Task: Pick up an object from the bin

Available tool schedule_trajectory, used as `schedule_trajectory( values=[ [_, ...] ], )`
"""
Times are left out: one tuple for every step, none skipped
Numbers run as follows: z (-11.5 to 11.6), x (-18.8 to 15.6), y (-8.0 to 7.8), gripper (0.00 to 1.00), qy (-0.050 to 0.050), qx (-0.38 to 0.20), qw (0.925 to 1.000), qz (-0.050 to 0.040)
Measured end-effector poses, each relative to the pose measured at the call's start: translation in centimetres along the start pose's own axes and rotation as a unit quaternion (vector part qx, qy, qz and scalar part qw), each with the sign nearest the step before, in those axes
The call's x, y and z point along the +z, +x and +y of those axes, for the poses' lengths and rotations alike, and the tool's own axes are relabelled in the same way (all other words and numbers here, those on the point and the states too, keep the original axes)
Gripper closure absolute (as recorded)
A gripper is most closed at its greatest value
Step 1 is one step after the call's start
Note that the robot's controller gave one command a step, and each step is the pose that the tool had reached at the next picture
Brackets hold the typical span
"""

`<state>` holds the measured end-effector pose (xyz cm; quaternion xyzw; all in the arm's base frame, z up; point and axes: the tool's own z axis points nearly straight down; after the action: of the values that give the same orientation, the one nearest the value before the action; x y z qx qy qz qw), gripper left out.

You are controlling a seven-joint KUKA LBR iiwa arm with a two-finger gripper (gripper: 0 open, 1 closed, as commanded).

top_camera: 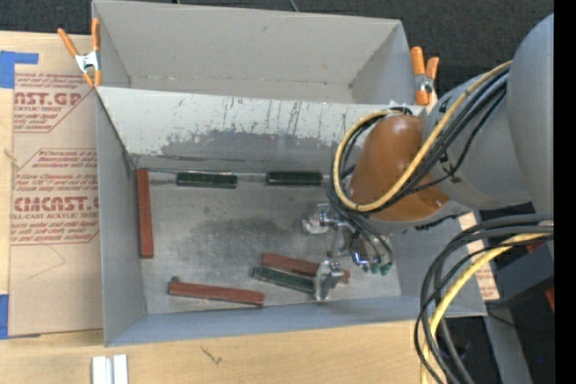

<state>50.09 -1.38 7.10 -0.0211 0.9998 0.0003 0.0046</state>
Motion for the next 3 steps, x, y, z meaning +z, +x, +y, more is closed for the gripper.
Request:
schedule_trajectory(
  values=[
    [-0.84,-0.4,-0.07,1.0,-0.001,-0.034,0.9994,-0.0026],
    [-0.84,-0.4,-0.07,1.0,-0.001,-0.034,0.9994,-0.0026],
    [-0.82,-0.48,-0.09,1.0,-0.001,-0.033,0.9994,-0.002]
  ],
)
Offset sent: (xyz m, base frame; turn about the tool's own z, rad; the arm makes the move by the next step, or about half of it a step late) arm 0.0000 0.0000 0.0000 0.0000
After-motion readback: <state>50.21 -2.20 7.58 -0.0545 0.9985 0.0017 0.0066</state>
